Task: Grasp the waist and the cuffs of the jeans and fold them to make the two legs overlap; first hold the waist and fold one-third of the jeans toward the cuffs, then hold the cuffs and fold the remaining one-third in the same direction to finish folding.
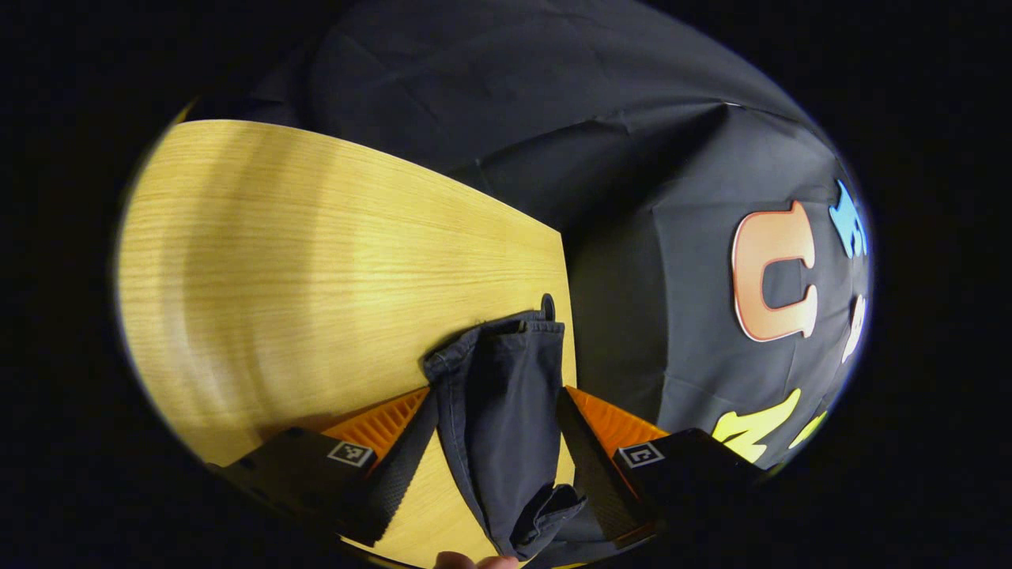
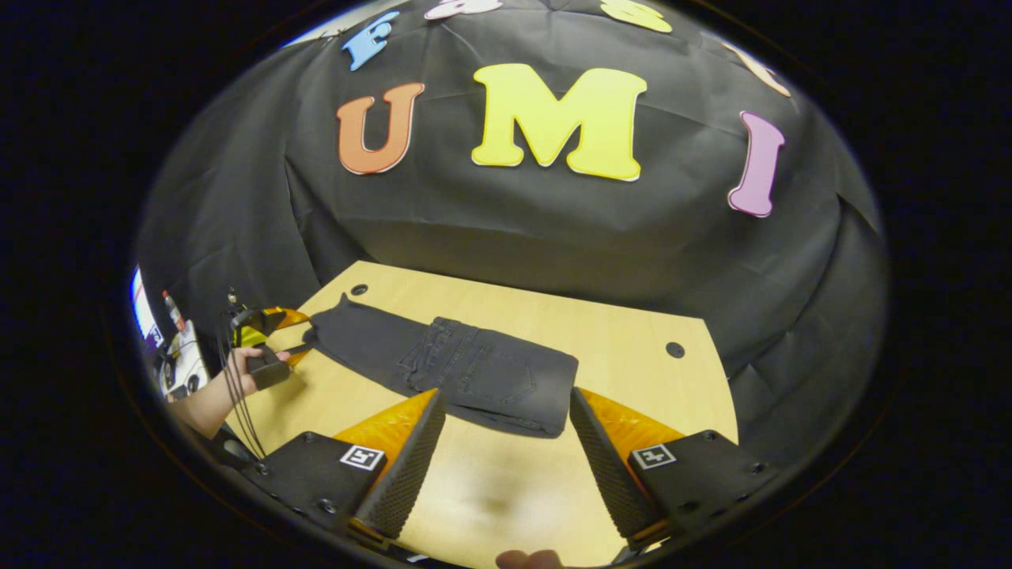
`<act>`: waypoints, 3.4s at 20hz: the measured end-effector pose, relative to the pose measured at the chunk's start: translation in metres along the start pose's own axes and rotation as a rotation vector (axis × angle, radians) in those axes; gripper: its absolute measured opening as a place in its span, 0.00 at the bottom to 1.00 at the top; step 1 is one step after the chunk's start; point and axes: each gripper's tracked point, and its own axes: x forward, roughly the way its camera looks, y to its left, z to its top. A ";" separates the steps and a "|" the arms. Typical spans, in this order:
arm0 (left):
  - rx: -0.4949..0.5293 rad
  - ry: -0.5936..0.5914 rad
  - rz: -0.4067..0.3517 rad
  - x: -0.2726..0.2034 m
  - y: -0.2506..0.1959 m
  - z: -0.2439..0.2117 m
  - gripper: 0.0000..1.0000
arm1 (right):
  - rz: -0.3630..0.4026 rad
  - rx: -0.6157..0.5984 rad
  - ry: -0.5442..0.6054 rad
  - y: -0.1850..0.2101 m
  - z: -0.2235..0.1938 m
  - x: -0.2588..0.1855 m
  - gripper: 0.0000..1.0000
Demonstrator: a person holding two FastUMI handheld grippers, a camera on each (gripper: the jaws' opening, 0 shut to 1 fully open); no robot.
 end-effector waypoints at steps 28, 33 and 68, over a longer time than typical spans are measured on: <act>0.601 0.034 -0.284 -0.039 -0.195 -0.104 0.12 | -0.170 0.201 -0.122 -0.070 -0.049 -0.085 0.97; 0.884 0.105 -0.423 -0.063 -0.243 -0.214 0.12 | -0.260 0.279 -0.166 -0.107 -0.071 -0.116 0.96; 1.269 0.327 -0.358 -0.083 -0.156 -0.425 0.99 | -0.342 0.266 -0.202 -0.159 -0.081 -0.117 0.96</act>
